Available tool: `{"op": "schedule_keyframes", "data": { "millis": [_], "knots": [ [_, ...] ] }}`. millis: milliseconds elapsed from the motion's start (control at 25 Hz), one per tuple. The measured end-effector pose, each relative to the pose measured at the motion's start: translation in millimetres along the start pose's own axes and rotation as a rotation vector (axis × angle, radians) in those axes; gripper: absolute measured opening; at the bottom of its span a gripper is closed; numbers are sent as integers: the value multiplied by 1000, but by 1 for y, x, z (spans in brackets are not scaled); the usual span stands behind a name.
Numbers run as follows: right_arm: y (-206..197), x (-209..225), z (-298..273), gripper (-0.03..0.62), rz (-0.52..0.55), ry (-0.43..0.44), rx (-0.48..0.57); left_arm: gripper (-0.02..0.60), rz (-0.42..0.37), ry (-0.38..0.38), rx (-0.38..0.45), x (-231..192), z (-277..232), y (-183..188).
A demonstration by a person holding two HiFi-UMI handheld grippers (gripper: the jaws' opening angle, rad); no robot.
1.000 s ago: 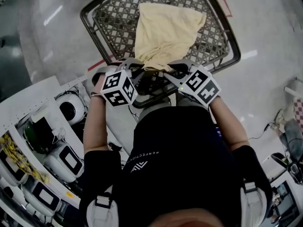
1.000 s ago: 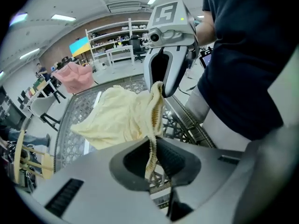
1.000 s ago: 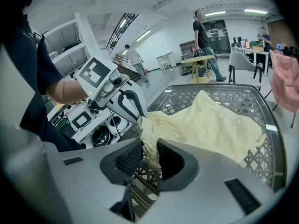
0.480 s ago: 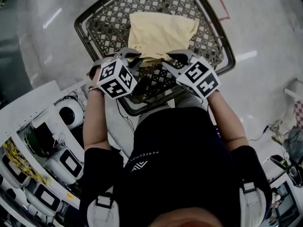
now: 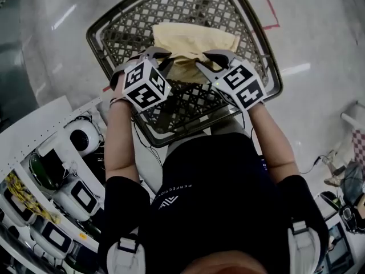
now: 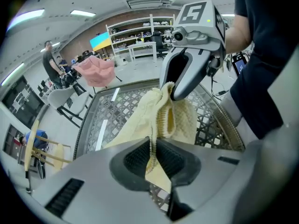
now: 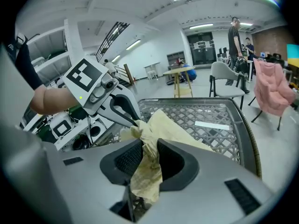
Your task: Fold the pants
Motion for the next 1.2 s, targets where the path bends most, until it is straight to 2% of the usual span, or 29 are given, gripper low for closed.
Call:
{"op": "schedule_keyframes", "data": {
  "millis": [640, 1000, 1200],
  "knots": [
    [4, 56, -32, 104, 5, -70, -30, 49, 81, 16, -4, -41, -47, 0],
    [7, 74, -36, 129, 3, -101, 16, 52, 76, 106, 0, -48, -54, 1],
    [11, 81, -32, 130, -5, -131, 34, 63, 102, 164, 31, -57, -49, 4]
  ]
}}
Point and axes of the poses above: the fingertips, and each gripper's own axes: z backward along the fingers, x to its right, y out of its top, the point moved 7 cm from there along z, backward along the fingers, and after that the axes turned 9 degrees about -z, right-handed, at the moved point
